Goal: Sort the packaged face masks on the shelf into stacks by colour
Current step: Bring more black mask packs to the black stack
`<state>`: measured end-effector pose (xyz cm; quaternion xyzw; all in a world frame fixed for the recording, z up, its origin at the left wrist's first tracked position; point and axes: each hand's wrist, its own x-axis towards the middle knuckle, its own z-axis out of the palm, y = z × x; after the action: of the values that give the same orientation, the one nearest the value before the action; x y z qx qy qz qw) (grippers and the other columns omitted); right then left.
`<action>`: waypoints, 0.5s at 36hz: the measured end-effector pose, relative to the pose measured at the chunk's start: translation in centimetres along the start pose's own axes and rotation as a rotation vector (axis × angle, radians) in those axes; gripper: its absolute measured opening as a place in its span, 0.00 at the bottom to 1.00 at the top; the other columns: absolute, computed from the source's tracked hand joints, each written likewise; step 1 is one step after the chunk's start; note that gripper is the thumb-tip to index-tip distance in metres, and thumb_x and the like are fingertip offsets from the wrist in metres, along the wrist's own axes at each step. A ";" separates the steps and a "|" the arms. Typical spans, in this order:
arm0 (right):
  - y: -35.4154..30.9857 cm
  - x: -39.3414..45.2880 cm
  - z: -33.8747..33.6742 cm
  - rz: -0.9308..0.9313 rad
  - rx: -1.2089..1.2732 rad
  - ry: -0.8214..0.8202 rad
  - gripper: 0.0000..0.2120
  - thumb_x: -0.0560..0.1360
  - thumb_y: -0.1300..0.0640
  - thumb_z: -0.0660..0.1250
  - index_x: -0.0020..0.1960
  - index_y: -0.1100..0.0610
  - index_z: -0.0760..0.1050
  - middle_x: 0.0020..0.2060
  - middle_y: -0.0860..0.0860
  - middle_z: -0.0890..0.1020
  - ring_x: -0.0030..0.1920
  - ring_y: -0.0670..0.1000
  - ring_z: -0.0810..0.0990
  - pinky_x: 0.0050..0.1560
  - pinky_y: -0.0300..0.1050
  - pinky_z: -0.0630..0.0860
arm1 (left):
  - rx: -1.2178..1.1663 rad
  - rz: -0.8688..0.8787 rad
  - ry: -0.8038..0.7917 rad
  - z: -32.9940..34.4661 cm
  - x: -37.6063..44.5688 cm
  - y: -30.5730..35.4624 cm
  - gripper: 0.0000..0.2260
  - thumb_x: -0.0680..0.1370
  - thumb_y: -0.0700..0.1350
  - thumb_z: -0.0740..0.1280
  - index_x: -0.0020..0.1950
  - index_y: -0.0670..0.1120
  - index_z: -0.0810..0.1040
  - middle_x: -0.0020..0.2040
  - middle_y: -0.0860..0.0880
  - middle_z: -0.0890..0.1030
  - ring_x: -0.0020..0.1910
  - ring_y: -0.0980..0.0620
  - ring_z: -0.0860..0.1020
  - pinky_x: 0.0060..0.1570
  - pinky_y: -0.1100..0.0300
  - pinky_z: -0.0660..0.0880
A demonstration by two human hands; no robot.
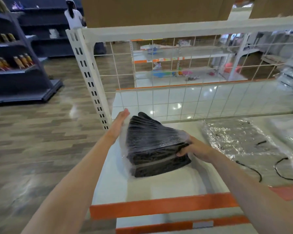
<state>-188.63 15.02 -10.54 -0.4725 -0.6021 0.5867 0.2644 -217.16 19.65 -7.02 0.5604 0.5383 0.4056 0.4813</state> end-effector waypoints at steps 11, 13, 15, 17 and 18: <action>0.0 -0.3 -0.1 0.000 -0.013 -0.005 0.39 0.58 0.72 0.69 0.68 0.53 0.66 0.57 0.46 0.78 0.55 0.38 0.77 0.50 0.30 0.73 | 0.067 -0.078 -0.172 0.1 2.3 -0.2 0.31 0.79 0.64 0.46 0.62 0.44 0.78 0.64 0.47 0.77 0.67 0.49 0.71 0.73 0.48 0.54; 0.1 -0.2 -0.1 -0.005 -0.029 0.002 0.38 0.62 0.77 0.68 0.68 0.54 0.66 0.56 0.45 0.77 0.52 0.35 0.77 0.48 0.28 0.72 | 0.034 -0.092 -0.169 -0.2 1.9 -1.0 0.30 0.78 0.66 0.49 0.59 0.45 0.79 0.64 0.47 0.77 0.67 0.49 0.71 0.74 0.47 0.54; 0.2 -0.1 0.0 -0.002 -0.034 0.006 0.36 0.65 0.79 0.65 0.68 0.54 0.65 0.56 0.46 0.77 0.52 0.36 0.77 0.48 0.28 0.72 | -0.040 -0.098 -0.164 -0.4 1.0 -1.9 0.30 0.76 0.67 0.53 0.58 0.46 0.80 0.63 0.46 0.78 0.67 0.47 0.72 0.73 0.46 0.57; 0.2 -0.1 0.1 0.009 -0.029 0.015 0.36 0.66 0.78 0.66 0.68 0.54 0.65 0.55 0.48 0.78 0.53 0.39 0.77 0.49 0.30 0.73 | -0.164 -0.090 -0.157 -0.6 -0.2 -3.0 0.29 0.76 0.65 0.55 0.60 0.44 0.79 0.61 0.43 0.79 0.63 0.44 0.75 0.70 0.44 0.63; 0.3 0.0 0.1 0.009 -0.027 0.022 0.36 0.66 0.76 0.68 0.68 0.54 0.65 0.56 0.48 0.78 0.54 0.40 0.77 0.51 0.32 0.73 | -0.205 -0.072 -0.140 -0.7 -0.9 -3.5 0.28 0.77 0.63 0.55 0.61 0.43 0.78 0.61 0.41 0.79 0.63 0.43 0.76 0.69 0.43 0.64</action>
<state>-188.67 14.93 -10.84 -0.4854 -0.6050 0.5743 0.2619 -218.67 18.63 -10.24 0.5156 0.4786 0.4010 0.5868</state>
